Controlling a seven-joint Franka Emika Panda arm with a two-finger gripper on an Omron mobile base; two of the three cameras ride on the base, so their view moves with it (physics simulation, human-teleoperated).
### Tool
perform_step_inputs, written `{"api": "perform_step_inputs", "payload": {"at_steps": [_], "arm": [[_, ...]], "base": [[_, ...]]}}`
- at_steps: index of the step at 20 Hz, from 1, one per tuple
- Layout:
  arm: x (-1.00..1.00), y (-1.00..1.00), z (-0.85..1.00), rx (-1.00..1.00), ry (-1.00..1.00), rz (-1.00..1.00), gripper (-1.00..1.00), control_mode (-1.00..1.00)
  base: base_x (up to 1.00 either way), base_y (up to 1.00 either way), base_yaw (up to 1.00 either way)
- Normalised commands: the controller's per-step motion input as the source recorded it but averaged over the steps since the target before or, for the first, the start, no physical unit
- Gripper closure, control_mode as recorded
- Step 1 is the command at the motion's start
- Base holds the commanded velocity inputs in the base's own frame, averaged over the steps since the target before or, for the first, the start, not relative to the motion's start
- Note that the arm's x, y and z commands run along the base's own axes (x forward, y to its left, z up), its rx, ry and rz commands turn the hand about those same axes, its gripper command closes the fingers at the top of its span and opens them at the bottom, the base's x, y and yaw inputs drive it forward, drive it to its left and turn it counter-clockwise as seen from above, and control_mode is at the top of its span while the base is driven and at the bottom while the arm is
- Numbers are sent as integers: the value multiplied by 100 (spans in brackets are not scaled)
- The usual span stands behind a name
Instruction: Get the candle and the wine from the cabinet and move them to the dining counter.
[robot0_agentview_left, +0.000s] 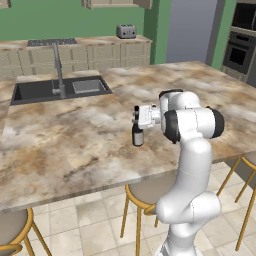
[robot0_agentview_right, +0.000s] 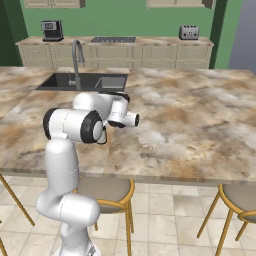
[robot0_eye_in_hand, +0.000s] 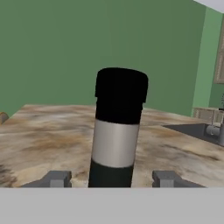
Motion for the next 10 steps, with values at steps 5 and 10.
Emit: {"api": "perform_step_inputs", "payload": {"at_steps": [5, 10], "arm": [[0, -1, 12, 0, 0, 0, -100, -100], [-4, -3, 51, 0, 0, 0, -100, -100]], "base": [[0, 0, 0], [0, 0, 0]]}}
